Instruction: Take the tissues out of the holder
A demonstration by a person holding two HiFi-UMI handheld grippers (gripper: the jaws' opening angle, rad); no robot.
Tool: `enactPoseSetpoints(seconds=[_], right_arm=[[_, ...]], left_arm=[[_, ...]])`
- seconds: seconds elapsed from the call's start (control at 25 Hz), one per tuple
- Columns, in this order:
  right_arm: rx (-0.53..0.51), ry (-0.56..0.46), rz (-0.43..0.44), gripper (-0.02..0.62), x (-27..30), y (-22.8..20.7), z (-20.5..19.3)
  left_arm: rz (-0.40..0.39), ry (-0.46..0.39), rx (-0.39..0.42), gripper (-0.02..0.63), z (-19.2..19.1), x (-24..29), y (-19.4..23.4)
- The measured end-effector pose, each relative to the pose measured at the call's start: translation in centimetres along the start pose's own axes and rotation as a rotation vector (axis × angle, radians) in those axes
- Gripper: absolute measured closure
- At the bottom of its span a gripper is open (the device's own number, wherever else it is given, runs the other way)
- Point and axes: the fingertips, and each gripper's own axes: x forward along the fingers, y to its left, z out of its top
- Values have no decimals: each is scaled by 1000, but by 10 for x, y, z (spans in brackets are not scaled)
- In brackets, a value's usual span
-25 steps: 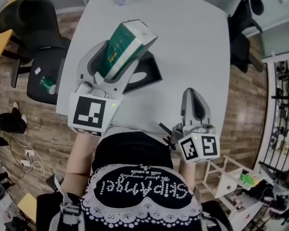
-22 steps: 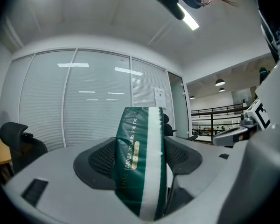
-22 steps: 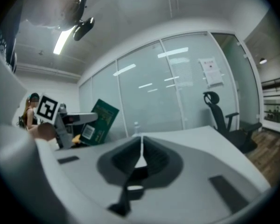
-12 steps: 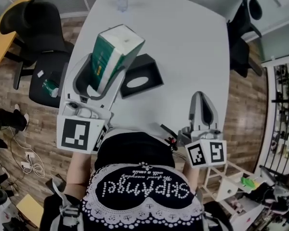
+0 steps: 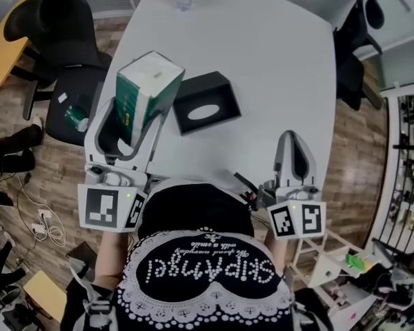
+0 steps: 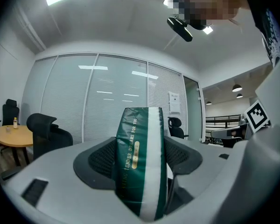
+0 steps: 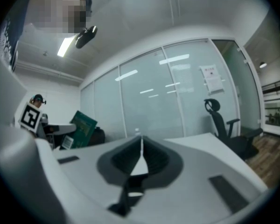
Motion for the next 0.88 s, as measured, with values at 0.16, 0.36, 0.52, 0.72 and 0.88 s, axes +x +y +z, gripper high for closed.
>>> enactPoseSetpoints(seconds=[0.16,0.36,0.52,0.72,0.88], right_arm=[[-13,7,-3,560,0,-1,0],[-20,29,-22,560,-5,-5,-4],[-23,58,-22,560,-6,-6,-10],[-24,89,-48,560,-13,-11,-17],[-23,115,-65,560,-18,-16,-21]], left_arm=[[6,25,10,275,-9,-7,1],[-11,70,-1,275,-27,-16,-4],[-16,122,-21,275,-42,-19,-7],[-19,112,-29,275,-43,-16,-9],[-30,102,-33,275,-39,-12,-13]])
